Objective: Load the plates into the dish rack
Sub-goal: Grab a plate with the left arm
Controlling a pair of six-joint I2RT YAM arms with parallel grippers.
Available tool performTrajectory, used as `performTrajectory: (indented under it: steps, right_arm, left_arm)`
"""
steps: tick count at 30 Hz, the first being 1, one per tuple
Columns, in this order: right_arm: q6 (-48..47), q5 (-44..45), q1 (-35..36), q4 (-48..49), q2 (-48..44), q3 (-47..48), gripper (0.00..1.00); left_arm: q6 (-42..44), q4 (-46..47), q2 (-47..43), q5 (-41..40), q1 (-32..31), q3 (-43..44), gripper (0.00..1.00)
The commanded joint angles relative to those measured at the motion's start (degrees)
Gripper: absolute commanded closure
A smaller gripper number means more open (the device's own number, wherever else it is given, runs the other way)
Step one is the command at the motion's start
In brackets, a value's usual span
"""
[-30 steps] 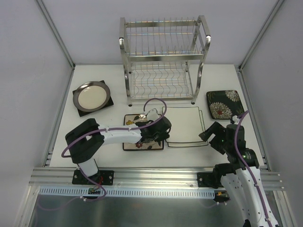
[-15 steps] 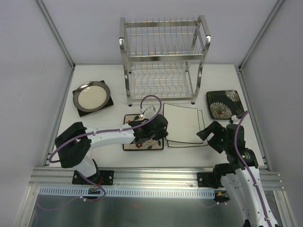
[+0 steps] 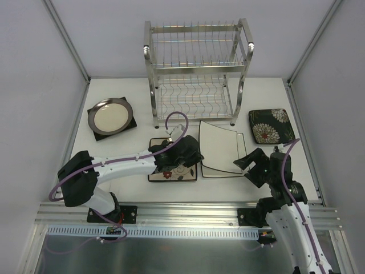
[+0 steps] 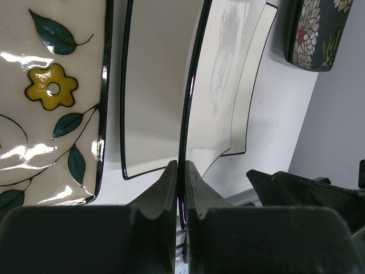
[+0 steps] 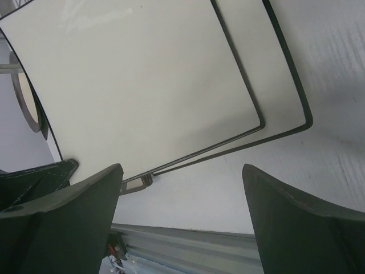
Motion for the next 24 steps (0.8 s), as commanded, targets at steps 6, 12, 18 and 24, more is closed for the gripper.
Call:
performTrajectory:
  steps: [6, 12, 18, 24]
  right_arm:
    - [12.5, -2.5, -0.1, 2.7, -4.9, -7.2, 0.09]
    - [17.2, -2.3, -0.1, 5.7, -6.8, -10.9, 0.09]
    - [20.3, -2.4, 0.0, 10.7, -6.3, -12.5, 0.09]
    - [22.9, -2.2, 0.0, 15.5, -4.3, -13.1, 0.10]
  left_arm:
    - [-3.8, 2.2, -1.6, 0.6, -0.1, 3.4, 1.00]
    - [-4.0, 2.2, 0.3, 2.1, -0.1, 6.6, 1.00]
    - [-5.5, 2.2, 1.1, 3.5, -0.1, 7.6, 1.00]
    - [-8.4, 2.3, 1.3, 4.8, -0.1, 7.5, 1.00]
